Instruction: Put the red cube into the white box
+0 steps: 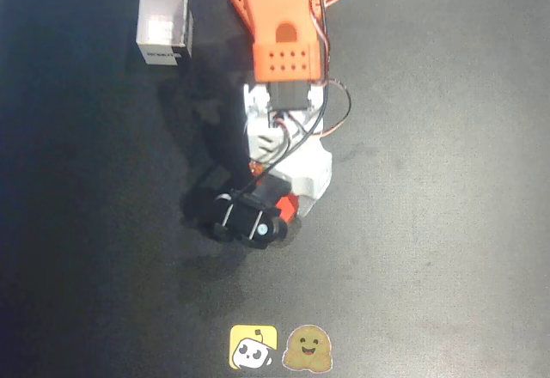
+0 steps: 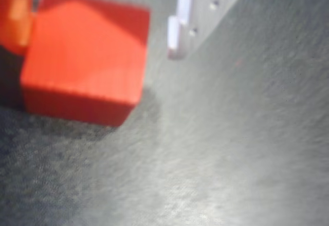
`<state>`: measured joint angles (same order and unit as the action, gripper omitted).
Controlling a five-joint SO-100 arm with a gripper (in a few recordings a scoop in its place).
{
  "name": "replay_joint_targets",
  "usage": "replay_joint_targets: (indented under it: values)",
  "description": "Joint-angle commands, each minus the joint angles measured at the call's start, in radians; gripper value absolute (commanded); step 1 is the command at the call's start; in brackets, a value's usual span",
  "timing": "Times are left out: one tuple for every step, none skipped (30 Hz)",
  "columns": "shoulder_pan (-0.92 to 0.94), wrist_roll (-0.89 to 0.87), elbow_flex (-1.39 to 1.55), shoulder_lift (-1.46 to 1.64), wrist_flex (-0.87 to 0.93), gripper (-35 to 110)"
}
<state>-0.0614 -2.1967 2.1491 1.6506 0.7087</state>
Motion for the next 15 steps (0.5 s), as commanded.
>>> replay_joint_targets:
  values:
    - [0.006, -0.006, 0.008, -0.021, -0.054, 19]
    - [0.006, -0.012, 0.014, -0.025, -0.071, 18]
    - [0.008, -0.012, 0.017, -0.032, -0.08, 17]
    - [0.011, -0.014, 0.021, -0.038, -0.091, 13]
    - [0.011, -0.015, 0.028, -0.044, -0.101, 7]
    - [0.011, -0.017, 0.048, -0.048, -0.133, 0]
    - [0.011, -0.035, 0.067, -0.048, -0.163, 0]
    - [0.011, -0.037, 0.084, -0.049, -0.186, 0]
    - [0.011, -0.046, 0.097, -0.049, -0.199, 0]
    - [0.012, -0.049, 0.103, -0.044, -0.199, 0]
    - [0.014, -0.052, 0.109, -0.032, -0.193, 0]
    - [0.018, -0.054, 0.11, -0.015, -0.172, 0]
    - [0.028, -0.052, 0.107, 0.009, -0.14, 0]
    - [0.04, -0.048, 0.097, 0.04, -0.086, 0]
    - [0.057, -0.038, 0.075, 0.074, -0.014, 0]
